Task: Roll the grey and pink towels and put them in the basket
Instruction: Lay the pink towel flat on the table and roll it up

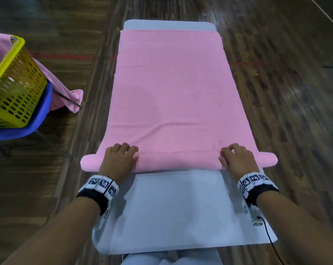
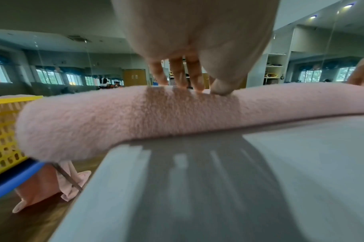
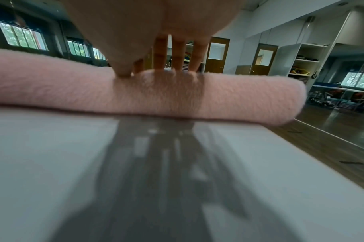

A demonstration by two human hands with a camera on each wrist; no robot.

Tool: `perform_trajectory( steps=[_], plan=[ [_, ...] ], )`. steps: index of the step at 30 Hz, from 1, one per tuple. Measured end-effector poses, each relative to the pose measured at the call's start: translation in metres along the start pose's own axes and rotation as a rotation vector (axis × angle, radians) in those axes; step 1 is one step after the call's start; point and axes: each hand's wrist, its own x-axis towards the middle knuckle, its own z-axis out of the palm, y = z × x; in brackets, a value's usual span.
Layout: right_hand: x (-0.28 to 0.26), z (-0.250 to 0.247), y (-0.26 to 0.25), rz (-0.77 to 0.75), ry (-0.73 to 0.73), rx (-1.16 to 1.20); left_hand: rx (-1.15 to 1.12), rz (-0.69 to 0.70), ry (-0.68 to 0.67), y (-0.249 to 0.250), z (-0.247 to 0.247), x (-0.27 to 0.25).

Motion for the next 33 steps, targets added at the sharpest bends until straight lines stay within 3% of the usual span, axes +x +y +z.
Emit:
perform_trajectory(
  steps=[2, 7, 10, 13, 15, 17, 20, 22, 27, 33],
  plan=[
    [-0.015, 0.011, -0.002, -0.012, 0.036, -0.028, -0.009, 0.040, 0.066, 0.005, 0.008, -0.022],
    [-0.022, 0.016, -0.001, -0.055, -0.016, -0.020, -0.053, 0.026, -0.067, 0.007, 0.009, -0.043],
    [0.003, 0.003, 0.004, -0.005, -0.160, -0.077, -0.038, -0.032, -0.115, 0.004, 0.000, -0.026],
    [0.031, -0.018, 0.000, 0.057, -0.378, -0.073, -0.045, -0.117, -0.306, 0.002, -0.009, 0.003],
    [0.038, -0.025, -0.002, 0.097, -0.430, -0.052, -0.122, -0.186, -0.385, -0.001, -0.011, 0.017],
    [0.035, -0.025, -0.001, 0.116, -0.366, -0.071, -0.097, -0.172, -0.296, -0.002, -0.011, 0.021],
    [0.014, -0.012, 0.000, 0.032, -0.070, -0.083, 0.018, -0.091, 0.002, 0.001, -0.012, 0.003],
    [-0.004, 0.002, -0.004, -0.004, -0.051, -0.077, 0.007, -0.050, 0.063, 0.006, -0.003, -0.019],
    [-0.022, 0.016, -0.008, 0.002, -0.092, -0.067, -0.054, -0.071, -0.079, 0.006, 0.011, -0.044],
    [0.020, -0.013, -0.007, 0.090, -0.314, -0.099, -0.014, -0.149, -0.280, -0.004, -0.007, 0.009]
  ],
)
